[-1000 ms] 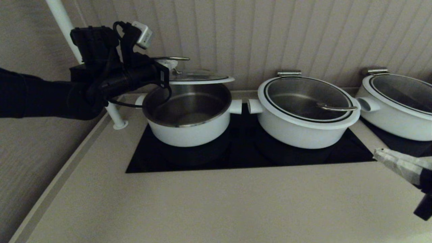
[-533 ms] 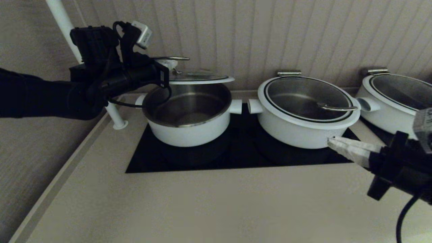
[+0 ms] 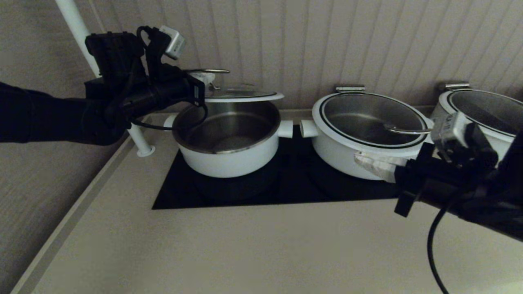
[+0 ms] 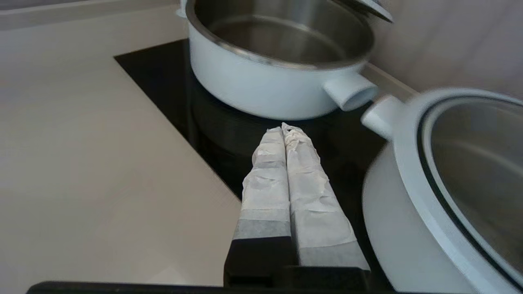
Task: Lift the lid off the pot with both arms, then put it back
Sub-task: Hold the pot lid with the right arm
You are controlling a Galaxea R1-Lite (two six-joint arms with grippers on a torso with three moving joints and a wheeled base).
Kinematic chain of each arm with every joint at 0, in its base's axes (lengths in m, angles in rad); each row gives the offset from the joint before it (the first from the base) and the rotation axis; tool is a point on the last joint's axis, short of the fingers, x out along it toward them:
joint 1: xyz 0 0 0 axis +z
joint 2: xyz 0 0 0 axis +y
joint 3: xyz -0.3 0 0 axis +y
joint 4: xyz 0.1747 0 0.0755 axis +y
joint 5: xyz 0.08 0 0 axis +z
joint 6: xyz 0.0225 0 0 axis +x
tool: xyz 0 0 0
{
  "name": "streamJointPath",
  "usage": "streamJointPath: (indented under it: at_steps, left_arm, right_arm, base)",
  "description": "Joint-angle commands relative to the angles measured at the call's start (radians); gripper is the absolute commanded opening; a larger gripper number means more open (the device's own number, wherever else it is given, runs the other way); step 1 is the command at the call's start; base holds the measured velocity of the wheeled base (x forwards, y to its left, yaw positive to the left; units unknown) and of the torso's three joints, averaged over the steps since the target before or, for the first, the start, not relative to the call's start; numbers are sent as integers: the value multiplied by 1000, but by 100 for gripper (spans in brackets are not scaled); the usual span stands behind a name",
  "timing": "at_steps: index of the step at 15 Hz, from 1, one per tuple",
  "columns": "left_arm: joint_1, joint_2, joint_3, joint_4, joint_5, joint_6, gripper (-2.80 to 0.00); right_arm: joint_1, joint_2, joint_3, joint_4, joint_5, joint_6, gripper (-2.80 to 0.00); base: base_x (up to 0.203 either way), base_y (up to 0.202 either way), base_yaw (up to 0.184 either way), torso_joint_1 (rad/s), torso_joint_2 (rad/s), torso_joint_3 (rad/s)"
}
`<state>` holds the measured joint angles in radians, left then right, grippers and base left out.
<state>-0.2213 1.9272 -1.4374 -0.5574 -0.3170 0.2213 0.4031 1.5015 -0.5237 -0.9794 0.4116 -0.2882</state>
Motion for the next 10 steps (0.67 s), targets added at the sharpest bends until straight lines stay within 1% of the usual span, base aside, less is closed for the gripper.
streamJointPath:
  at_steps: [1, 4, 7, 10]
  left_arm:
    - [0, 4, 0, -3, -2, -6, -280]
    - [0, 9, 0, -4, -2, -8, -280]
    - [0, 10, 0, -4, -4, -10, -280]
    - [0, 12, 0, -3, -4, -10, -280]
  right_arm:
    - [10, 71, -52, -10, 3, -3, -280]
    - [16, 148, -95, -68, 5, -4, -280]
    - [46, 223, -164, -128, 6, 1, -280]
    - [79, 287, -236, -155, 5, 33, -280]
  base:
    - [0, 0, 0, 0, 0, 0]
    - [0, 0, 0, 0, 0, 0]
    - [0, 0, 0, 0, 0, 0]
    - [0, 0, 0, 0, 0, 0]
